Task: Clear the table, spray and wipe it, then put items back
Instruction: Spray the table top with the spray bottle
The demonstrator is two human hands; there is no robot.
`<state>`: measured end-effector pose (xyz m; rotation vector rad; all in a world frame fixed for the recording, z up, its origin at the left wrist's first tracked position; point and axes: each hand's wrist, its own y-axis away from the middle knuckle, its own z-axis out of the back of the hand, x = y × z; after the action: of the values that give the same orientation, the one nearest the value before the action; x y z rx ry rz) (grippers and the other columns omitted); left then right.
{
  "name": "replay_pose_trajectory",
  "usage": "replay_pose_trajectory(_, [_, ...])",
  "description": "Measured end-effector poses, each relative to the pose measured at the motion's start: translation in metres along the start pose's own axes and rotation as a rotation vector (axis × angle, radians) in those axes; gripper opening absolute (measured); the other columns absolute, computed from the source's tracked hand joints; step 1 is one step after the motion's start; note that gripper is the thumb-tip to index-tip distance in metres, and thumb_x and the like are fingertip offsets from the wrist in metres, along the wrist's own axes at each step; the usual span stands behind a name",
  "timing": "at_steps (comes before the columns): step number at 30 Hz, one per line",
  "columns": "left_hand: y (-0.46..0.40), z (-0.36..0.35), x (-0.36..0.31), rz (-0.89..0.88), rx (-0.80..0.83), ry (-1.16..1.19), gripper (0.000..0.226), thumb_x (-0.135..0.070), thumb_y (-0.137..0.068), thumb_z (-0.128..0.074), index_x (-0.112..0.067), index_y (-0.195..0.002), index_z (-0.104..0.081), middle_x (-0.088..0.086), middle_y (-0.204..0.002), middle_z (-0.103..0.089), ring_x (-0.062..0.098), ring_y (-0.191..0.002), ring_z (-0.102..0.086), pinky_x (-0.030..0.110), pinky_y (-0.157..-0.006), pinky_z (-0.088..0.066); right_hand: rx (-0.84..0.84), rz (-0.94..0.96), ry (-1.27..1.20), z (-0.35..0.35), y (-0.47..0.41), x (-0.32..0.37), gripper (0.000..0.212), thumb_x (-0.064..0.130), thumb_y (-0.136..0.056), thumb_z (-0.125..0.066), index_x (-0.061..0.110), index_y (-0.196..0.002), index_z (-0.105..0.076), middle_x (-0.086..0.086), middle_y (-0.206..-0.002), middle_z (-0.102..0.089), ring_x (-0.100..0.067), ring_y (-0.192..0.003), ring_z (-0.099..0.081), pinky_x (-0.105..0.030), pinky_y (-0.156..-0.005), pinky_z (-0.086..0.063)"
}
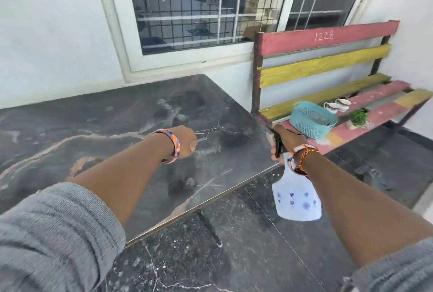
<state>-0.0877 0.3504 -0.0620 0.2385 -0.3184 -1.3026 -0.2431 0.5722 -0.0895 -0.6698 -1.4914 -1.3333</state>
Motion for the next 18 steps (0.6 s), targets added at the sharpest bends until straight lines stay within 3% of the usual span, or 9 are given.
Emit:
replay_pose_trajectory(2, [-0.039, 0.015, -0.033, -0.045, -0.022, 0.023, 0.027, -0.008, -0.083, -0.045, -0.003, -0.1, -0.066, 0.011, -0.088, -0.06, 0.028, -0.081, -0.055, 0.029, -0.075, -0.045, -0.053, 0.041, 0.095, 0.032, -0.019, 0.001, 0.032, 0.041, -0.079, -0.067, 0.013, -0.066, -0.063, -0.004, -0.05, -0.062, -0.017, -0.038, -0.056, -0.019, -0.04, -0.046])
replay_pose_trajectory(5, [-0.083, 0.033, -0.079, -0.125, -0.05, 0.051, 0.013, -0.012, -0.084, -0.047, -0.015, -0.081, -0.06, 0.007, -0.083, -0.053, 0.024, -0.075, -0.047, 0.028, -0.071, -0.04, -0.031, 0.071, 0.233, 0.072, -0.038, 0.003, 0.044, 0.05, -0.076, -0.066, 0.008, -0.088, -0.067, -0.014, -0.081, -0.069, -0.029, -0.069, -0.065, -0.037, -0.068, -0.055])
replay_pose_trajectory(8, [-0.121, 0.05, -0.128, -0.226, -0.069, 0.048, 0.012, -0.013, -0.083, -0.047, -0.022, -0.075, -0.047, 0.004, -0.081, -0.048, 0.021, -0.074, -0.043, 0.029, -0.071, -0.041, -0.026, 0.089, 0.222, 0.113, -0.057, 0.008, 0.043, 0.05, -0.082, -0.061, 0.009, -0.068, -0.066, -0.006, -0.051, -0.066, -0.02, -0.045, -0.063, -0.032, -0.054, -0.053])
replay_pose_trajectory(11, [-0.148, 0.064, -0.166, -0.277, -0.043, 0.038, 0.014, -0.009, -0.083, -0.045, -0.017, -0.072, -0.047, 0.007, -0.077, -0.046, 0.021, -0.071, -0.042, 0.031, -0.064, -0.038, -0.053, 0.103, 0.172, 0.142, -0.074, 0.013, 0.036, 0.041, -0.088, -0.059, 0.013, -0.066, -0.063, 0.002, -0.04, -0.061, -0.011, -0.036, -0.059, -0.023, -0.045, -0.052])
replay_pose_trajectory(14, [-0.179, 0.08, -0.192, -0.322, -0.037, 0.016, 0.013, -0.009, -0.084, -0.046, -0.019, -0.075, -0.046, 0.007, -0.08, -0.044, 0.02, -0.073, -0.04, 0.028, -0.065, -0.035, -0.053, 0.119, 0.158, 0.165, -0.098, 0.018, 0.027, 0.032, -0.088, -0.062, 0.016, -0.066, -0.064, 0.005, -0.044, -0.061, -0.005, -0.036, -0.057, -0.017, -0.039, -0.048])
replay_pose_trajectory(18, [-0.237, 0.099, -0.214, -0.288, -0.023, 0.007, 0.014, -0.014, -0.087, -0.044, -0.014, -0.078, -0.056, 0.006, -0.081, -0.052, 0.021, -0.076, -0.046, 0.028, -0.071, -0.046, -0.092, 0.083, 0.188, 0.189, -0.151, 0.02, 0.003, 0.015, -0.08, -0.068, 0.015, -0.083, -0.068, -0.001, -0.065, -0.064, -0.016, -0.055, -0.062, -0.03, -0.058, -0.056])
